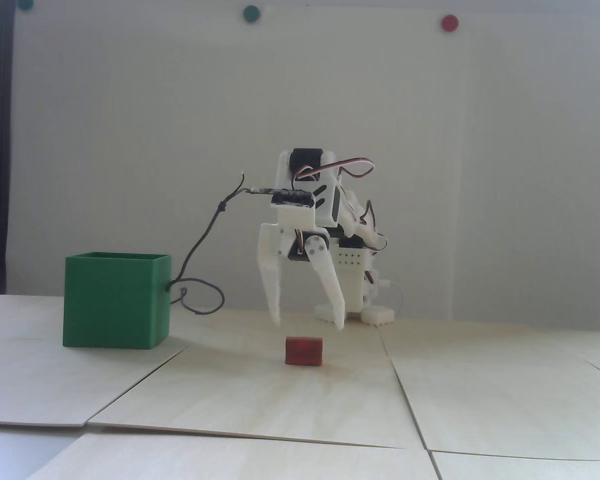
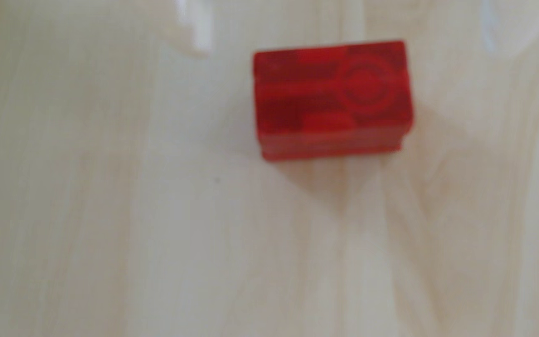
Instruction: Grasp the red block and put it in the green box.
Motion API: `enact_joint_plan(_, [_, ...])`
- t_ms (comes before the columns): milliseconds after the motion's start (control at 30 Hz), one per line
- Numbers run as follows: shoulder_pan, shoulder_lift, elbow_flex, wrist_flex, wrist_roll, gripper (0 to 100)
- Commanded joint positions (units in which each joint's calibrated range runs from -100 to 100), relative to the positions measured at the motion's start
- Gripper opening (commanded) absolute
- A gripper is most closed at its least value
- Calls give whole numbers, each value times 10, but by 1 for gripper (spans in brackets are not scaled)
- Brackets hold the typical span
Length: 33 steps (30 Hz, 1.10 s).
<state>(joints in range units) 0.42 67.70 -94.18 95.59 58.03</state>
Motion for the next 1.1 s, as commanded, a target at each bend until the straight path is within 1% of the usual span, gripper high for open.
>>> enact_joint_plan(0, [-6, -14, -42, -16, 2, 30])
enact_joint_plan(200, [-6, -13, -42, -35, 0, 30])
enact_joint_plan(1067, [-6, 12, -42, -35, 1, 30])
